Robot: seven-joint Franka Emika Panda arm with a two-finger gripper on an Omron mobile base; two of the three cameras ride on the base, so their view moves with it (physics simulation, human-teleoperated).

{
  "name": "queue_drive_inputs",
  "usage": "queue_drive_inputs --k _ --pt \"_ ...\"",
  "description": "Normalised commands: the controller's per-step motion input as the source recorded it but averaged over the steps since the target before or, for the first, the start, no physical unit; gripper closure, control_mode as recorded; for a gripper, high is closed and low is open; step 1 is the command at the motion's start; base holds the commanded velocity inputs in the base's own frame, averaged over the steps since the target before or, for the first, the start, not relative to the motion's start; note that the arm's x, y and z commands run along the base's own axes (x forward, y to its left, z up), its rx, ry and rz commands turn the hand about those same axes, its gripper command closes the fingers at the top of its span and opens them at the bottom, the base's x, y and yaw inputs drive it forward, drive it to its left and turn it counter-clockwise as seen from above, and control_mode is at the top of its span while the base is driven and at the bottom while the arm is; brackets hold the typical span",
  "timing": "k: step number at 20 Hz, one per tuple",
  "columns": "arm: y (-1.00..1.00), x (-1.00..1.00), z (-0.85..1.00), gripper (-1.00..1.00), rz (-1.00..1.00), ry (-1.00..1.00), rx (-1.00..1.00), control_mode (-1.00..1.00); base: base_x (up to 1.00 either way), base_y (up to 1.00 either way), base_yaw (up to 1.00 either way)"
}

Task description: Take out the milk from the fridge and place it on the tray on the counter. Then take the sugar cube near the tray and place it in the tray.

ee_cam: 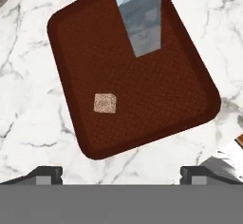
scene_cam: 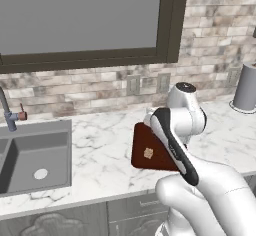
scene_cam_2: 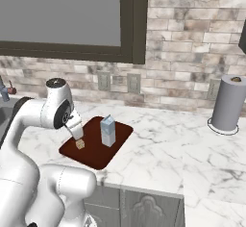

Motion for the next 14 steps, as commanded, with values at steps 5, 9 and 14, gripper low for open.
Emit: queue_drive_inputs --k 5,9,14 --pt "-0.1 -0.51 1.0 -1.0 0.05 -0.11 0.0 -1.0 0.0 0.0 0.0" --pt "-0.22 -0.45 1.0 -1.0 0.02 -0.16 0.0 -1.0 0.0 0.0 0.0" --pt "-0.19 -0.44 1.0 -1.0 0.03 -0.09 0.0 -1.0 0.0 0.0 0.0"
